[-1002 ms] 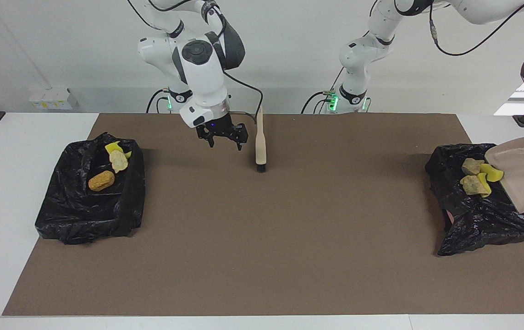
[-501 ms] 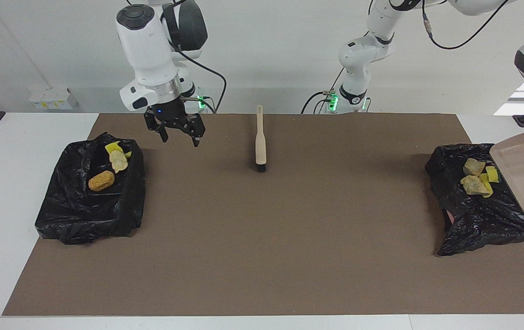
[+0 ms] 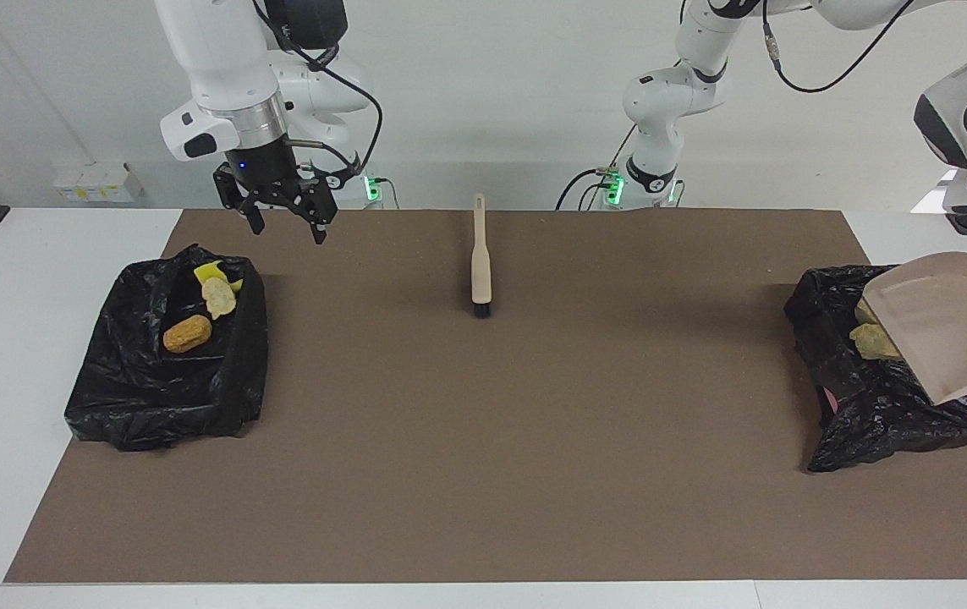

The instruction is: Sweep and dump trash in bin

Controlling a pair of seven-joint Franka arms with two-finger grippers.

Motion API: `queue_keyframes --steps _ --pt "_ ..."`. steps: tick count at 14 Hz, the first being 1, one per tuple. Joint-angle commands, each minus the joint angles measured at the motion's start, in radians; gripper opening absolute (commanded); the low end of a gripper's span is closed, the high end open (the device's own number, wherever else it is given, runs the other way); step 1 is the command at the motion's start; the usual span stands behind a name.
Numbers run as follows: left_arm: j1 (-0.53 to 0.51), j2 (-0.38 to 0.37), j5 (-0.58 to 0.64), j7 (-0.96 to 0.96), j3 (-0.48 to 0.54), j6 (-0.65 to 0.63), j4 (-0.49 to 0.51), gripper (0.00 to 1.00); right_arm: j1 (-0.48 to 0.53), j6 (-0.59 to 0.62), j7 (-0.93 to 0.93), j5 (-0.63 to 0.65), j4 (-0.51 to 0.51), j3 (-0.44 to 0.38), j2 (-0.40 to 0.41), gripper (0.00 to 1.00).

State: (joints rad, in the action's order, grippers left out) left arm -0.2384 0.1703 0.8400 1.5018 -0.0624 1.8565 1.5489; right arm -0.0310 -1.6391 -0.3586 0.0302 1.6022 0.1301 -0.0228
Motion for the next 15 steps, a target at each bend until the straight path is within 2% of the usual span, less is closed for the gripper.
queue_keyframes --steps 1,4,7,9,12,15 --pt "0.047 -0.029 -0.079 -0.109 0.009 -0.097 0.013 0.0 0.016 0.044 0.082 0.037 -0.044 0.005 0.012 1.0" --pt "0.08 -0.041 -0.192 -0.184 0.009 -0.18 0.026 0.0 0.02 0.083 0.134 0.047 -0.086 0.008 0.017 1.0" --pt "0.094 -0.132 -0.326 -0.334 0.006 -0.172 0.179 0.0 0.019 0.12 0.145 0.045 -0.116 0.009 0.018 1.0" --pt "0.151 -0.178 -0.383 -0.447 0.004 -0.18 0.259 0.0 0.019 0.143 0.147 0.045 -0.137 0.009 0.027 1.0" --pt "0.228 -0.184 -0.458 -0.61 0.004 -0.175 0.316 0.0 0.019 0.202 0.147 0.043 -0.244 0.011 0.089 1.0" --pt "0.298 -0.184 -0.553 -0.746 0.004 -0.162 0.35 0.0 0.022 0.209 0.147 0.04 -0.251 0.009 0.095 1.0"
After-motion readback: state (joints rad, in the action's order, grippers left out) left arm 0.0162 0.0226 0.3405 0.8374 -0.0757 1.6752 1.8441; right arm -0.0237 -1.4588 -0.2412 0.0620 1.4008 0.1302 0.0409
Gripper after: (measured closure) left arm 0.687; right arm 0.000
